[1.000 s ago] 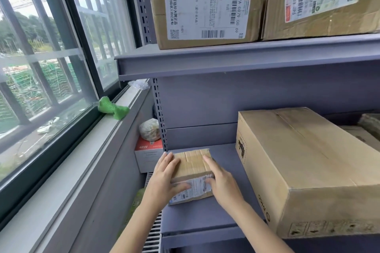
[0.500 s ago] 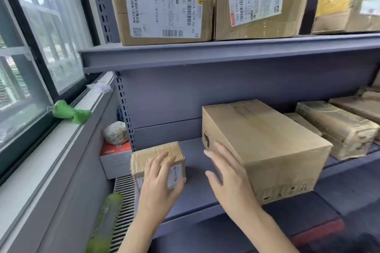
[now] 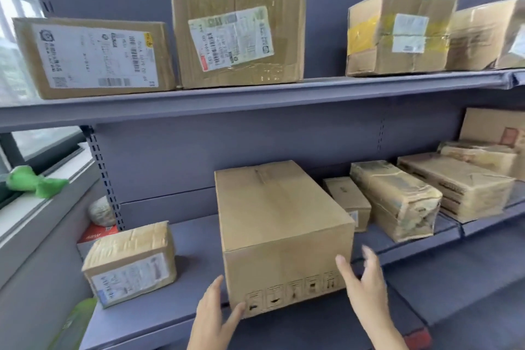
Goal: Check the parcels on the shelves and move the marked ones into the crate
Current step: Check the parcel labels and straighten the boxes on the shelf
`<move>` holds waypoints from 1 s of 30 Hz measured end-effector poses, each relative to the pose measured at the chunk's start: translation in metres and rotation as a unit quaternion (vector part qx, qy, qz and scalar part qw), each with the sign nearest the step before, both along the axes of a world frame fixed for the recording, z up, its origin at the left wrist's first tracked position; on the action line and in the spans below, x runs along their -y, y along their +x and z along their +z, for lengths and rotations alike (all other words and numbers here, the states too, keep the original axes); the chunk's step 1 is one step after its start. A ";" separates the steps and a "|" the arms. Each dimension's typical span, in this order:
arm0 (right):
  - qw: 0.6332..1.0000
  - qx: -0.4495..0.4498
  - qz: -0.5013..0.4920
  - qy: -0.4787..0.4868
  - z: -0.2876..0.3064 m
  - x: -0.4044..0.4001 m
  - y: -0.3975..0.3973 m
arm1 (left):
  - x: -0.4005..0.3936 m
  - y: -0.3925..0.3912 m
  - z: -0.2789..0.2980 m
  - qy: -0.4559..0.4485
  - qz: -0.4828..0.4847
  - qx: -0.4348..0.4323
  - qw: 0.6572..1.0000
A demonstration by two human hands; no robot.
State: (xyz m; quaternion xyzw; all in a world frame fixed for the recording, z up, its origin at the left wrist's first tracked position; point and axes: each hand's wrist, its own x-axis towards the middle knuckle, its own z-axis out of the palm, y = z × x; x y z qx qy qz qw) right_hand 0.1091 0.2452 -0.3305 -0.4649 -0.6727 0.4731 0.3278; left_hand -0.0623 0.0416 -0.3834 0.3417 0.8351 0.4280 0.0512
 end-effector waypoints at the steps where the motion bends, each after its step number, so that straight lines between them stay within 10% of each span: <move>1: 0.998 0.019 0.058 -0.034 -0.006 -0.010 0.002 | -0.005 0.005 -0.002 0.020 0.007 0.005 1.000; 6: 0.968 0.061 0.236 -0.062 -0.021 -0.030 0.007 | -0.020 0.034 0.001 0.091 0.117 0.107 0.983; 13: 0.936 -0.118 0.330 0.032 0.013 -0.042 0.041 | -0.015 0.086 0.063 0.243 0.134 0.060 0.959; 30: 0.895 -0.336 0.282 0.078 0.102 -0.052 -0.010 | -0.040 0.053 0.151 0.383 0.079 0.009 0.920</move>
